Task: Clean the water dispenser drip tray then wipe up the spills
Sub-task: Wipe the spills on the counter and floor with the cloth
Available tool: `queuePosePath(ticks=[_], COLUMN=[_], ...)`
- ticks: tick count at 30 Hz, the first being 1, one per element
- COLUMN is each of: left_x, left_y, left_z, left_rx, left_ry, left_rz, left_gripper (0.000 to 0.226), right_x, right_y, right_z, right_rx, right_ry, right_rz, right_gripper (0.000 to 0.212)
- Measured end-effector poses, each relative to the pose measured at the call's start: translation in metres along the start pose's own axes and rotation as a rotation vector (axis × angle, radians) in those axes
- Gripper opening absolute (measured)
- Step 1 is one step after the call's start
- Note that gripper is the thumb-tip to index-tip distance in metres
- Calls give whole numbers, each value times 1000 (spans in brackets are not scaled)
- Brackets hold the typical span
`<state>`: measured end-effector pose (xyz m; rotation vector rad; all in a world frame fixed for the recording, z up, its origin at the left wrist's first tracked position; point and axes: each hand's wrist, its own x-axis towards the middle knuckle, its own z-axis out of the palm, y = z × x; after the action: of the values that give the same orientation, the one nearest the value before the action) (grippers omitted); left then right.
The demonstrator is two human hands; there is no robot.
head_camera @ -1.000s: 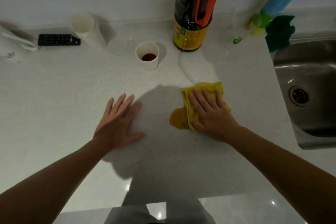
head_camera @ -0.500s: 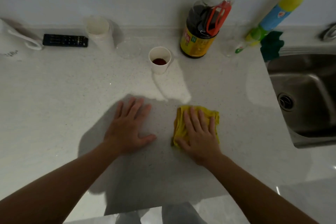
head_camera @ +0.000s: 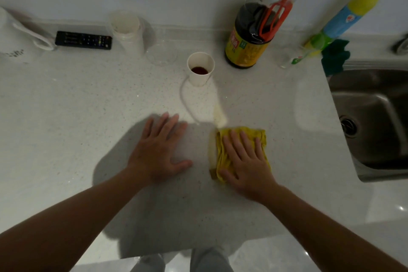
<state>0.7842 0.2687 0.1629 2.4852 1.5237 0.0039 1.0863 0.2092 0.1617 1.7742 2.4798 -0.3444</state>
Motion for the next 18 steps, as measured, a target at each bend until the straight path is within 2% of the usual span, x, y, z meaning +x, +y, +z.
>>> queuePosePath(ticks=[5,10,15,18], left_x=[-1,2,1,1], left_y=[-1,-2,-3,-5], left_z=[-1,0,4,4], left_rx=[-9,18,26,17], left_ry=[-8,-1,50,70], left_rz=[13,22,27,30], left_gripper=[106,102,90,83], right_x=[-56,14,129,146], right_y=[15,69,87,64], right_z=[3,-19,-39,-41], right_rx=[58,53,-17,-46], right_ry=[-36,-67,-95,-78], right_rz=[150,290,145,8], right_gripper=[88,89,91,91])
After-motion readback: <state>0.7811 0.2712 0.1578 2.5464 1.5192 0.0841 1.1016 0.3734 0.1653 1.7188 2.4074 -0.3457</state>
